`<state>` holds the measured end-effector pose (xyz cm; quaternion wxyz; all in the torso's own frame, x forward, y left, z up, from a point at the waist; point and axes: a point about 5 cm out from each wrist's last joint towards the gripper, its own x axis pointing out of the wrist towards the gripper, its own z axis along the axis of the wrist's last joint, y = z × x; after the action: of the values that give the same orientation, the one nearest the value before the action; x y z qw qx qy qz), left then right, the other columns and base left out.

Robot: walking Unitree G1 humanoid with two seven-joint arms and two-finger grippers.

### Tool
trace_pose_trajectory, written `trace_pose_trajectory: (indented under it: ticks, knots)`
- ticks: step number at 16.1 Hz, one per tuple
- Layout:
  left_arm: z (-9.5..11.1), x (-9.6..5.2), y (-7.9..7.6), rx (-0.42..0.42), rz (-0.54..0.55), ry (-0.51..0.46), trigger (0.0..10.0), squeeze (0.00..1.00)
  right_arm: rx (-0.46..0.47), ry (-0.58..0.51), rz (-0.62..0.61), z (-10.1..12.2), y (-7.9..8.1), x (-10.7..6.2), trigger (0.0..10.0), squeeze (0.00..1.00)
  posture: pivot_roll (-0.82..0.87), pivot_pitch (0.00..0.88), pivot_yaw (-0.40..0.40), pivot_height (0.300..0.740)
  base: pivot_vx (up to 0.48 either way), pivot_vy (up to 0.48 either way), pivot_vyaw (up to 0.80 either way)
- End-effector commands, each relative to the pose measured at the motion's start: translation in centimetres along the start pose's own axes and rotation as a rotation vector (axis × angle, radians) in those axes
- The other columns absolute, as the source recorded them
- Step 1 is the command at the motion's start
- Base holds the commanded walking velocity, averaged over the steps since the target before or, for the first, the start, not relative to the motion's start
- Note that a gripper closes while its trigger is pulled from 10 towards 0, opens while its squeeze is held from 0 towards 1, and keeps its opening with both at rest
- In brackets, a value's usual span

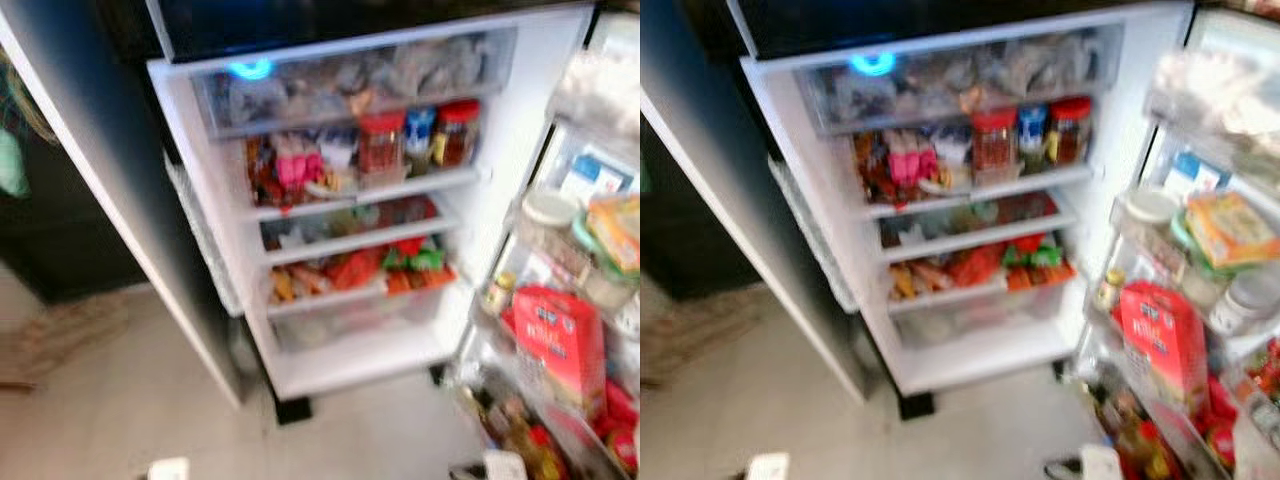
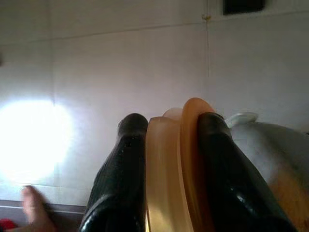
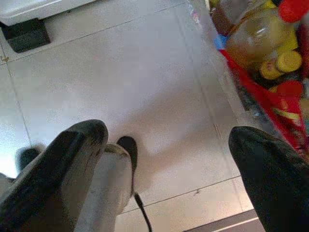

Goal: Restocking fridge

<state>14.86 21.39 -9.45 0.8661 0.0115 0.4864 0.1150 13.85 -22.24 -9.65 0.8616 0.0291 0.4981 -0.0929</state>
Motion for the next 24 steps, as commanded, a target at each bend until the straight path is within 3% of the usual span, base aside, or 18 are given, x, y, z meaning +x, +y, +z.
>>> trace_pose_trajectory:
  ticks: [1,4,7,9,11,12,13,15,17,21,22,24]
  knots:
    - [-0.5,-0.1,-1.0,0.004,-0.030,0.023,10.0,0.00,0.018,0.005,0.016,0.0,0.6,0.1,10.0,0.00,0.03,0.000,0.041,0.740,0.000,-0.311,0.00]
    - [0.2,0.0,-1.2,0.005,-0.029,0.006,10.0,0.00,0.020,0.012,0.018,0.0,0.6,0.1,10.0,0.00,0.03,0.000,0.042,0.740,0.000,-0.302,0.00]
    - [2.4,0.0,-4.0,0.001,-0.049,-0.090,10.0,0.00,0.017,0.009,0.022,0.2,0.6,0.1,10.0,0.00,0.03,0.000,0.041,0.740,0.000,0.000,0.00]
    - [4.0,-0.1,-5.4,0.059,-0.056,-0.173,10.0,0.00,0.017,0.008,0.023,0.3,0.5,0.1,10.0,0.00,0.03,0.001,0.040,0.740,0.000,0.000,0.00]
    - [10.1,0.3,1.8,0.150,0.037,-0.339,10.0,0.00,0.011,0.010,0.027,0.3,0.4,0.1,10.0,0.00,0.03,0.005,0.038,0.740,0.000,0.000,0.00]
    - [13.5,-0.4,2.6,0.212,0.085,-0.482,10.0,0.00,0.007,0.012,0.028,0.2,0.4,0.1,10.0,0.00,0.04,0.008,0.036,0.740,0.000,0.000,0.00]
    - [15.9,-1.1,3.0,0.186,0.117,-0.598,10.0,0.00,0.001,0.013,0.028,0.2,0.3,0.1,10.0,0.00,0.03,0.011,0.035,0.740,0.000,0.000,0.00]
    - [19.0,-2.7,2.6,0.106,0.099,-0.782,10.0,0.00,-0.007,0.013,0.024,0.1,0.1,0.1,10.0,0.00,0.04,0.014,0.035,0.740,0.000,0.000,0.00]
    - [20.5,-3.7,0.6,-0.014,-0.041,-0.866,10.0,0.00,-0.017,0.016,0.015,0.1,0.0,0.0,10.0,0.00,0.04,0.016,0.033,0.740,0.000,0.000,0.00]
    - [20.2,-5.3,-4.0,-0.485,-0.461,-0.832,10.0,0.00,-0.036,0.001,0.007,0.6,-0.1,0.1,10.0,0.00,0.03,0.022,0.040,0.740,0.000,0.000,0.00]
    - [19.6,-5.6,-4.3,-0.579,-0.519,-0.807,10.0,0.00,-0.043,-0.003,0.004,0.9,-0.3,0.1,10.0,0.00,0.03,0.020,0.039,0.740,0.000,0.000,0.00]
    - [18.8,-5.3,-4.0,-0.667,-0.547,-0.779,10.0,0.00,-0.059,-0.002,-0.007,1.1,-0.6,0.1,10.0,0.00,0.04,0.013,0.031,0.740,0.000,0.000,0.00]
